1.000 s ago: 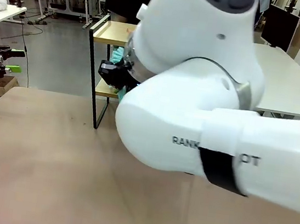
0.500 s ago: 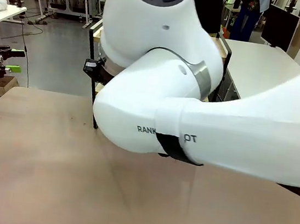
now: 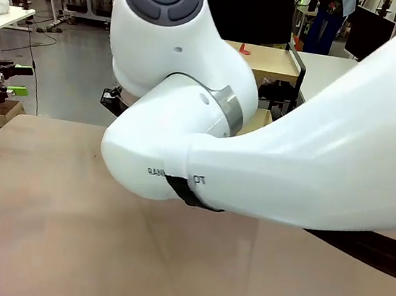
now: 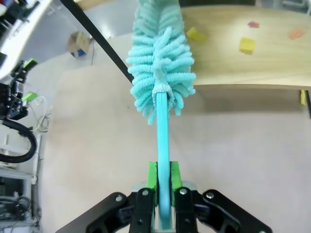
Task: Clean the shelf.
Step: Clean the specific section of the Shelf indicated by the human with the Duster.
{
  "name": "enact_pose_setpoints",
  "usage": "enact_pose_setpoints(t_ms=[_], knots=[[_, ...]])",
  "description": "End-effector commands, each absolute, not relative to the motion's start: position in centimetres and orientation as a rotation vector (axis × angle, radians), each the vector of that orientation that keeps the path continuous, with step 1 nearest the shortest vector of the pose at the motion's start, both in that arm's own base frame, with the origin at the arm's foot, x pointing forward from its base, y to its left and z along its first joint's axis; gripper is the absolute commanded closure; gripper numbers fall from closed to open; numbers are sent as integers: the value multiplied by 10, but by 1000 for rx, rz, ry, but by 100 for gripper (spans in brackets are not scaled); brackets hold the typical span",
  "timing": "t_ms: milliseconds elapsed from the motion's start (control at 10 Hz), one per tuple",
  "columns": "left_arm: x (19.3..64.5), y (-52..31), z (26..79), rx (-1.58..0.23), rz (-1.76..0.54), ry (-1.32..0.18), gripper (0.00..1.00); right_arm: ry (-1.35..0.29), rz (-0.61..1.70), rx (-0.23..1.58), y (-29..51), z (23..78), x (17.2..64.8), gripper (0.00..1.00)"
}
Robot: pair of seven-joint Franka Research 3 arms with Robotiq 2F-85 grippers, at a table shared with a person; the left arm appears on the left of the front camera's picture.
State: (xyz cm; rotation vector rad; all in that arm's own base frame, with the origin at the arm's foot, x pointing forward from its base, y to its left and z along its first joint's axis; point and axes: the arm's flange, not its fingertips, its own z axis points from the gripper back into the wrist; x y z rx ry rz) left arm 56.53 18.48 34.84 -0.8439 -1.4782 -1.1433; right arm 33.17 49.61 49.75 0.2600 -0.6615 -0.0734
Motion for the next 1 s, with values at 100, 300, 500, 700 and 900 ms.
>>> enact_pose_setpoints(t_ms=[100,300,500,700,900], knots=[[563,184,352,-841,-1145,-1483,0,-655,-132,256,526,487,355,87],[563,184,352,-841,-1145,-1483,0,-620,-130,258,525,484,358,87],[563,184,352,-841,-1145,-1483,0,-615,-170,274,519,488,358,87],[563,184,352,-841,-1145,-1483,0,-639,-109,252,511,480,349,87],[563,184,352,-841,-1145,-1483,0,-635,-118,257,510,481,351,87]])
